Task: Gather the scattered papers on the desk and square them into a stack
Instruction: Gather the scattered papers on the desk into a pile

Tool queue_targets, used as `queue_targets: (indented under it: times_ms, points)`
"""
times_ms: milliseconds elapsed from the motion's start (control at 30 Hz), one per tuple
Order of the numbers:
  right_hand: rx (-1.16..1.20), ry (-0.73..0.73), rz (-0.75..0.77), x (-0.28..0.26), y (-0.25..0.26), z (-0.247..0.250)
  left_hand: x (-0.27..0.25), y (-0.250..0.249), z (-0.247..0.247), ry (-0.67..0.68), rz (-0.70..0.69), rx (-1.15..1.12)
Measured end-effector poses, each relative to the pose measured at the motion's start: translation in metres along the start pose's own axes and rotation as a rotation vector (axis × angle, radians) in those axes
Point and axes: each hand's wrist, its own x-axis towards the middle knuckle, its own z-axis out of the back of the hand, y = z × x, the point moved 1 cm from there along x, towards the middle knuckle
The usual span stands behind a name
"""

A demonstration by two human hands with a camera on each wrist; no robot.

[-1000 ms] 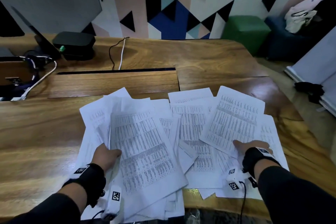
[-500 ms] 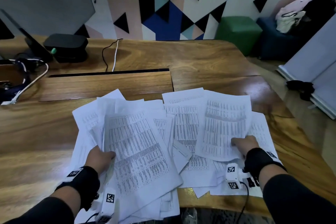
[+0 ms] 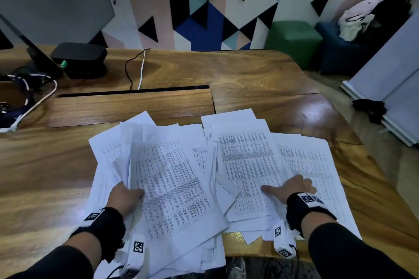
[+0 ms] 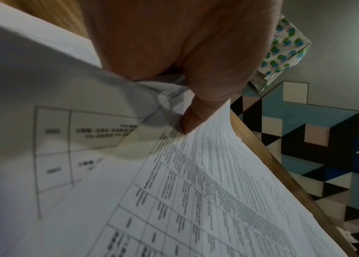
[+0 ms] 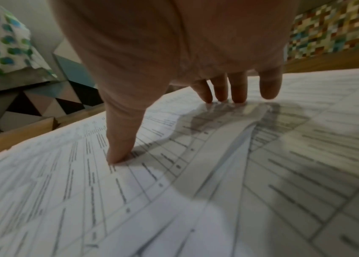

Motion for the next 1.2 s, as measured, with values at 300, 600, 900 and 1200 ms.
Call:
queue_targets:
  times_ms: [300, 600, 900, 1200]
  points:
    - [0.024, 0.147, 0.090, 0.013, 0.009, 0.002, 0.002, 0.001, 0.000, 0.007, 0.005, -0.015]
    - [0.534, 0.395, 0.082, 0.004, 0.017, 0.011, -0.005, -0.006, -0.001, -0.009, 0.008, -0.050]
    - [0.537, 0.227, 0.299, -0.033, 0.048, 0.007, -0.006, -0.008, 0.001, 0.002, 0.037, -0.072]
    - [0.977, -0.337, 0.470, -0.045, 0.067, 0.095, -0.011, -0.013, 0.005, 0.051, 0.025, -0.084]
